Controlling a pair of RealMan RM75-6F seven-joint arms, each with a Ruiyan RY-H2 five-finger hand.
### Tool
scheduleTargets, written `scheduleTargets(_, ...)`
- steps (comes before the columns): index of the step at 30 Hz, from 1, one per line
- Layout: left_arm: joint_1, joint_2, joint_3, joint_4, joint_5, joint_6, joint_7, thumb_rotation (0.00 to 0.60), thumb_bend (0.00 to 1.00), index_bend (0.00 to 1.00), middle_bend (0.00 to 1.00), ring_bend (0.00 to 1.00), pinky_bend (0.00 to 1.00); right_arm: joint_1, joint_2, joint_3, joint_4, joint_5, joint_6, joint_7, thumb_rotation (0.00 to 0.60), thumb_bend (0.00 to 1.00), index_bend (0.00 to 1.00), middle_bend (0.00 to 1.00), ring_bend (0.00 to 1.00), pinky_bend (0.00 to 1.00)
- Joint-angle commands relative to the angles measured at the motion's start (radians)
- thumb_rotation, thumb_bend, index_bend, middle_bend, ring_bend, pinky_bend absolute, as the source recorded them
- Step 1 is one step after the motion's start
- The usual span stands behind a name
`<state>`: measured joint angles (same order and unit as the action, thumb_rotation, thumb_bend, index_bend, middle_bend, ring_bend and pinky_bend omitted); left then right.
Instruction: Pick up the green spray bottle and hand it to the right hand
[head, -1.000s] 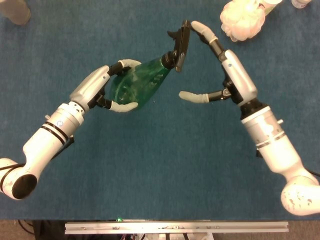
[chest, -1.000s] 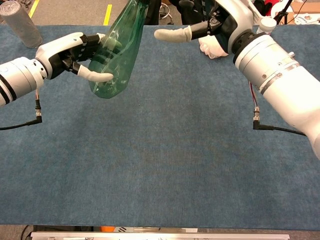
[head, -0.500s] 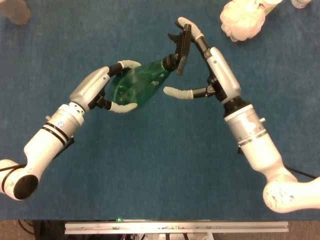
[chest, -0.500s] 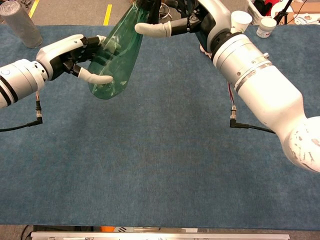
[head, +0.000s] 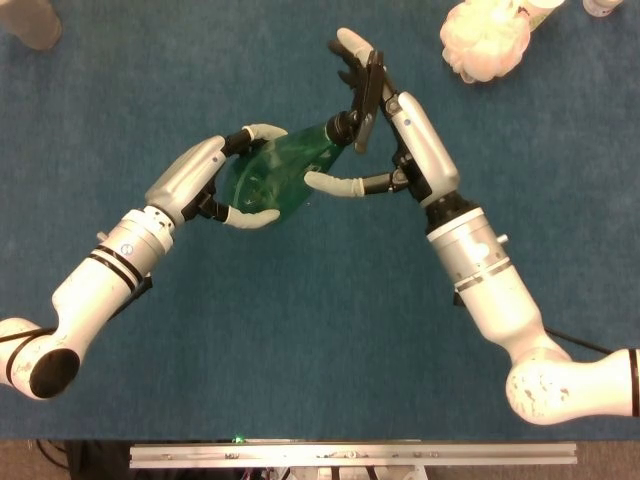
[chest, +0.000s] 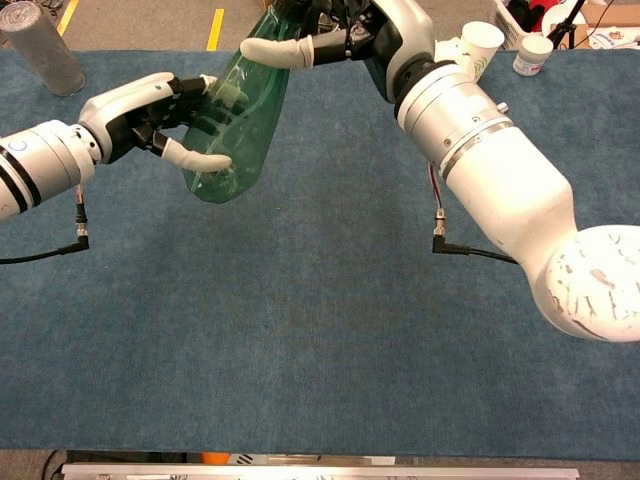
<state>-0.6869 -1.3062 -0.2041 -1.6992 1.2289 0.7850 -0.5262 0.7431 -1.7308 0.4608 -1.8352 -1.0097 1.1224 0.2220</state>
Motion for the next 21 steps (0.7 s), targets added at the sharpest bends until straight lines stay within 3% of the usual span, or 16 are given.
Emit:
scheduleTargets(1,-0.001,0.001,-0.001,0.0,0.001,-0.003,-0.003,0.6,0.22,0.33,0.25,0.21,0.49,0.003,-0.008,0.002,0.006,0.005,0.002,-0.005,0.6,0.01,0.0,0.12,0.01,0.05)
scheduleTargets(16,-0.003,0.002,-0.001,0.005,0.01,-0.015,-0.019,0.6,0.22,0.33,0.25,0.21,0.49,0.014,-0.045,0.022,0.025,0.016,0.011,-0.006,0.6,0.35,0.15,0.19,0.07,0.05)
scheduleTargets(21,-0.003,0.002,-0.001,0.007,0.012,-0.015,-0.022,0.6,0.22,0.33,0.25,0.21,0.49,0.013,-0.046,0.025,0.028,0.018,0.01,-0.007,0.6,0.36,0.21,0.19,0.07,0.05)
